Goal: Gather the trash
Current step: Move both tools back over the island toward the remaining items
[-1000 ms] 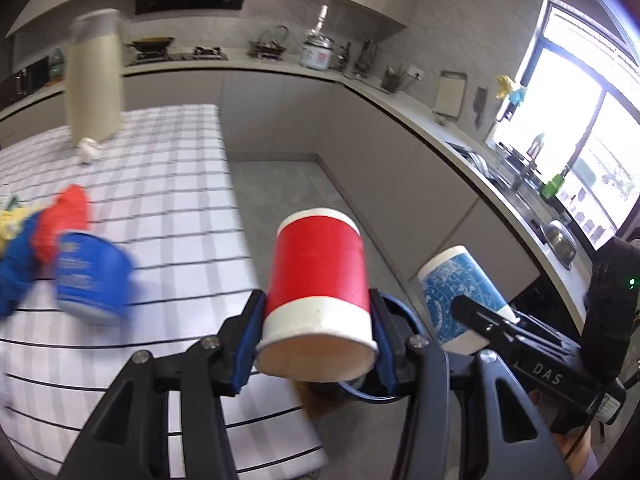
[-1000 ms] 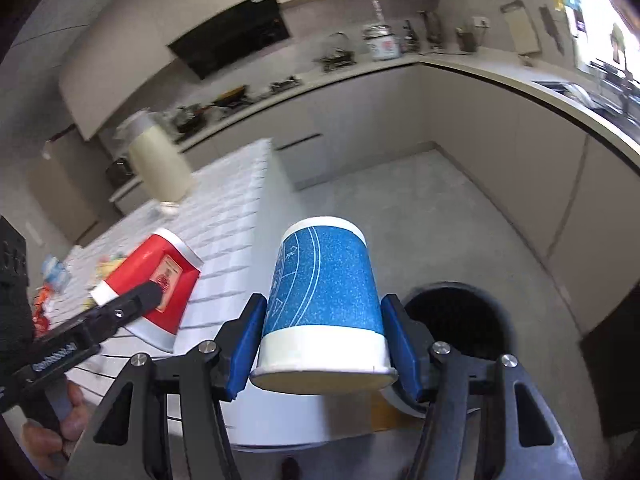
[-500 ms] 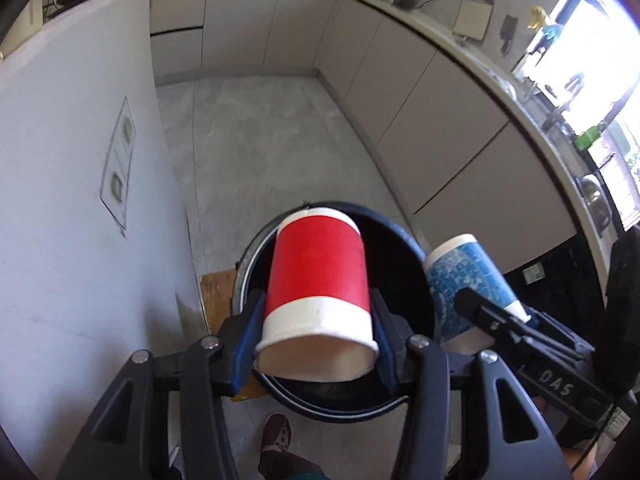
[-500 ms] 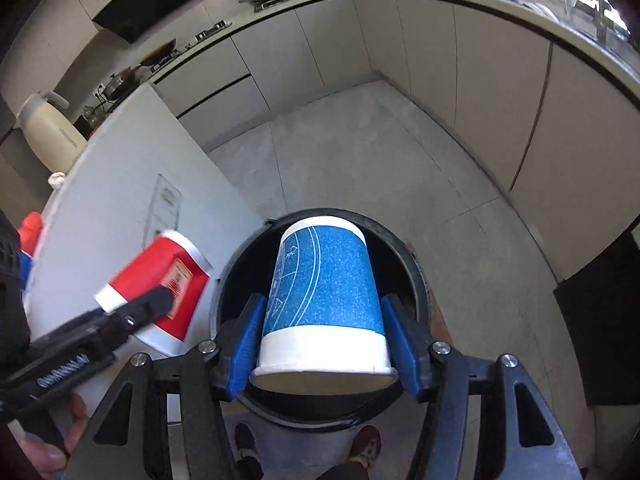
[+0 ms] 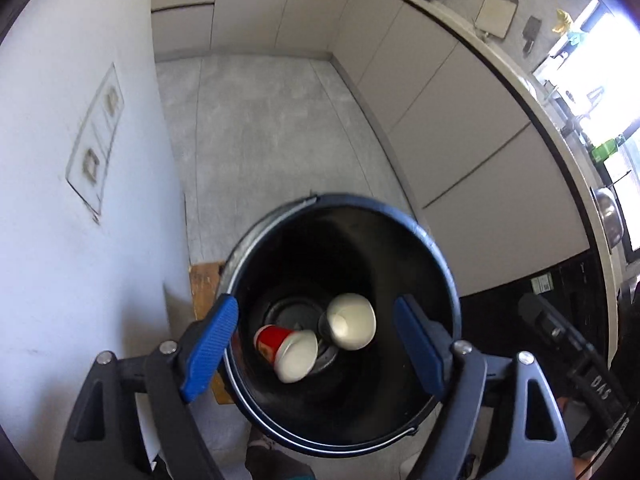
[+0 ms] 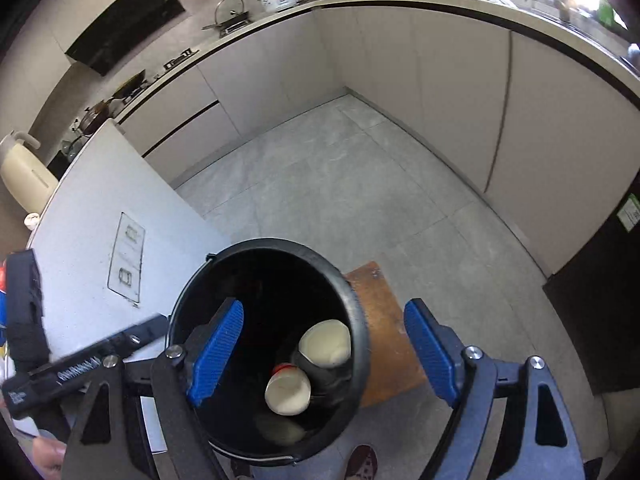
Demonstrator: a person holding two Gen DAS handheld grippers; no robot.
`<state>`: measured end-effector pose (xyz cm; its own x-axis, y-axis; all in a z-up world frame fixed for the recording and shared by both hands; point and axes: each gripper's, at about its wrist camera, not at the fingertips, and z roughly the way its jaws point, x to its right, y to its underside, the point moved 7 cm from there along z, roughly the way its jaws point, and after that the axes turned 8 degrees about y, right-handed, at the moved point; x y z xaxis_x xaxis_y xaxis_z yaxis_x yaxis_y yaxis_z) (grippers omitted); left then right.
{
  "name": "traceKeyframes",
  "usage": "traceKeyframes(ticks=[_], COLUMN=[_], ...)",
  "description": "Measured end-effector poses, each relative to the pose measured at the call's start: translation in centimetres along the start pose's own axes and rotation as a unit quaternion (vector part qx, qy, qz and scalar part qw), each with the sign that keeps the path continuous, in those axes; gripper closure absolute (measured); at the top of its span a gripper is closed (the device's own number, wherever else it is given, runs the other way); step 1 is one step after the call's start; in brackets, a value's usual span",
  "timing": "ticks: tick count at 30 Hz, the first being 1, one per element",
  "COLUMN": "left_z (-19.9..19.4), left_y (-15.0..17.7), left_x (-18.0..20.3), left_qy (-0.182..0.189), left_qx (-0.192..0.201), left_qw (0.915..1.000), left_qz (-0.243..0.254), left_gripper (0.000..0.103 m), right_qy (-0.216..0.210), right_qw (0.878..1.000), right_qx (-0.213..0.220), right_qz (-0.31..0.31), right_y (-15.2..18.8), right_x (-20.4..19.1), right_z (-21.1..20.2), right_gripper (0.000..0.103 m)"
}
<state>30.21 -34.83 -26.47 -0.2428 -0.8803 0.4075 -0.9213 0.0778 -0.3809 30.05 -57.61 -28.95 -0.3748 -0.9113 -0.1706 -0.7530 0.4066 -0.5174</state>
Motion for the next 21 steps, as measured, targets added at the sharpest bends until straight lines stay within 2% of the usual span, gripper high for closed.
traceKeyframes(ticks=[7,13,21], left_z=[-4.7,-10.9,-17.7], left_y=[0.5,0.1,-2.3], left_x=[2.2,3.9,1.0], left_qy=[-0.01,0.013,0.039], left_qx=[0.003,0.019,0.062], left_qw=[0.9995,0.9984,0.9951], left_qz=[0.028,0.051,0.067], left_gripper=[0.021,0.021,0.021], right_qy=[0.011,0.012,0.002], right_qw=[1.0,1.0,0.998], right_qx=[0.004,0.022,0.06], right_qz=[0.009,0.012,0.006], right_y=[0.2,0.3,0.4], right_x=[-0.2,-2.8,-8.9], right_z=[-3.1,-7.6,-13.7], right_gripper=[0.019,0.019,0.019])
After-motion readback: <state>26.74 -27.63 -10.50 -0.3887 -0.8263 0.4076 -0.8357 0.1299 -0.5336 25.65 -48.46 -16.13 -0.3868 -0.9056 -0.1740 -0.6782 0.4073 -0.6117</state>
